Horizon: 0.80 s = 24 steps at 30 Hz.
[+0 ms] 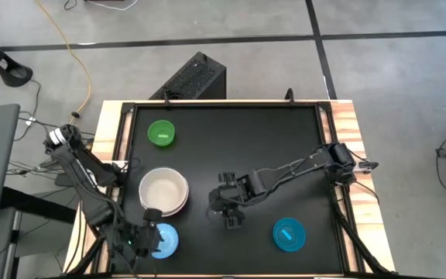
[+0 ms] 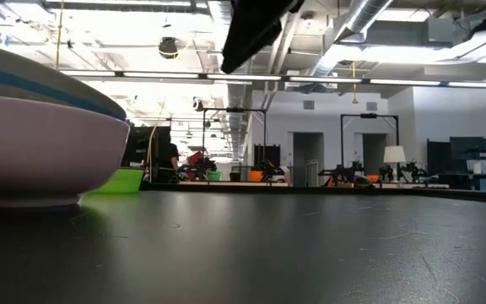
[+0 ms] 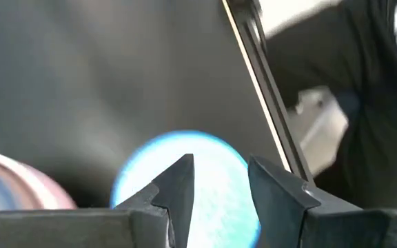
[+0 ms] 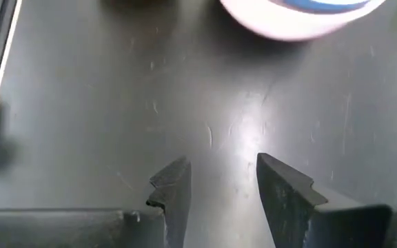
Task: Nest bowls inside each other
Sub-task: Stack the blue patterned on top of the gray bowl
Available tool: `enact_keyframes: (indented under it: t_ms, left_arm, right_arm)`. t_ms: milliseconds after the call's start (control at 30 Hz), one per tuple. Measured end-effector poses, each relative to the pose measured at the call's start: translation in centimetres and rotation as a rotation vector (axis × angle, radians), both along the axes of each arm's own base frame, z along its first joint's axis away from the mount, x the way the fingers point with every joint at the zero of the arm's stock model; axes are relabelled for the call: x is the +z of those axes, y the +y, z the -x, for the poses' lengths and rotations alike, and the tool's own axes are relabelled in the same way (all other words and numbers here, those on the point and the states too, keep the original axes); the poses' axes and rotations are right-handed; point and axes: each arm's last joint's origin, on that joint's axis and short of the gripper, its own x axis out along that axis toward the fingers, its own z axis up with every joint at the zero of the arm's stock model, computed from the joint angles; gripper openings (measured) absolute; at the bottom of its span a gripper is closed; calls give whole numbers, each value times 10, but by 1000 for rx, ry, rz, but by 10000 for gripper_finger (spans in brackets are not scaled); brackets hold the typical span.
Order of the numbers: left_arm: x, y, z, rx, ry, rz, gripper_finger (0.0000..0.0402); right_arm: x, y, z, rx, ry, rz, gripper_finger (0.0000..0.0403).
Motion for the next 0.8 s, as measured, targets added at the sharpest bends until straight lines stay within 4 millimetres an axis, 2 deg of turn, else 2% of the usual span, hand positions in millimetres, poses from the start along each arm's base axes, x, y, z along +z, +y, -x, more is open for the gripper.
enact_keyframes:
  t_ms: [100, 267, 800]
  left_arm:
    - [-12, -8, -1, -26, 79, 15, 125]
    - [-31, -20, -1, -39, 184, 14, 125]
    - [-84, -40, -5, -37, 378, -69, 125]
  right_arm:
    - [2, 7, 0, 6, -36, 5, 178]
    - [4, 7, -3, -16, -68, -19, 178]
    - [7, -3, -11, -64, -119, -47, 178]
